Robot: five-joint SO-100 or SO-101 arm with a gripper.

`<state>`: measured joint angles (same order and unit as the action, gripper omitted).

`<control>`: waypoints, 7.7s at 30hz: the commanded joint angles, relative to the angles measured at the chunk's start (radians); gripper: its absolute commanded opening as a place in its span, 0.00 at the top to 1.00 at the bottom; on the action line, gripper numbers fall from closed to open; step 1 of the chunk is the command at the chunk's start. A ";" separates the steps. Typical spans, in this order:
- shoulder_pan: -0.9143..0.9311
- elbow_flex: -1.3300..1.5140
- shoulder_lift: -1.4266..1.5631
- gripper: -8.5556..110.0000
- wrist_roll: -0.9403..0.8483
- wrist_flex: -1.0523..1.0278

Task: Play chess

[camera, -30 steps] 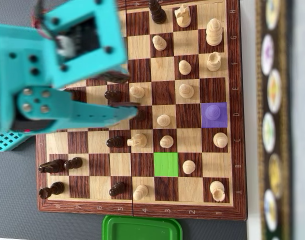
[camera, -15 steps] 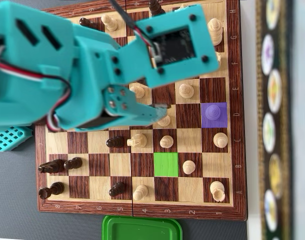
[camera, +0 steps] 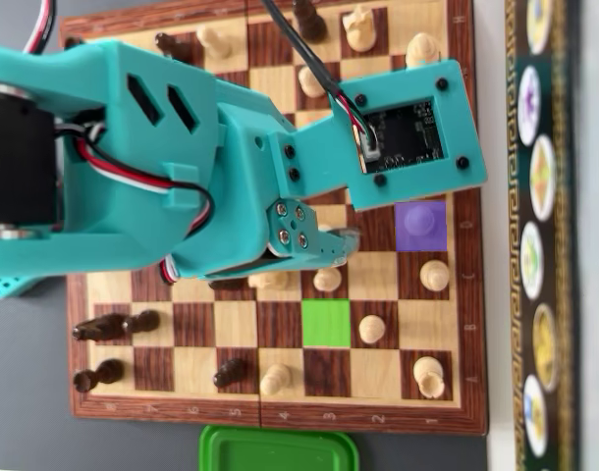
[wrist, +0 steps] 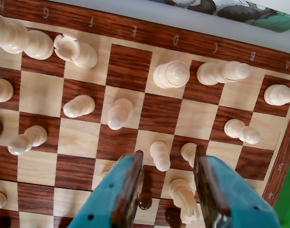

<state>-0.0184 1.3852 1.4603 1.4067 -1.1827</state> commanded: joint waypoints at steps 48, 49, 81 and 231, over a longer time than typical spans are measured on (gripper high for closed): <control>0.006 -0.327 -0.293 0.79 0.152 0.011; 0.005 -0.344 -0.310 0.79 0.152 0.011; 0.012 -0.402 -0.376 0.79 0.152 0.052; 0.291 0.031 0.052 0.88 0.049 -0.003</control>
<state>0.2562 1.4205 1.4941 1.4603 -1.2134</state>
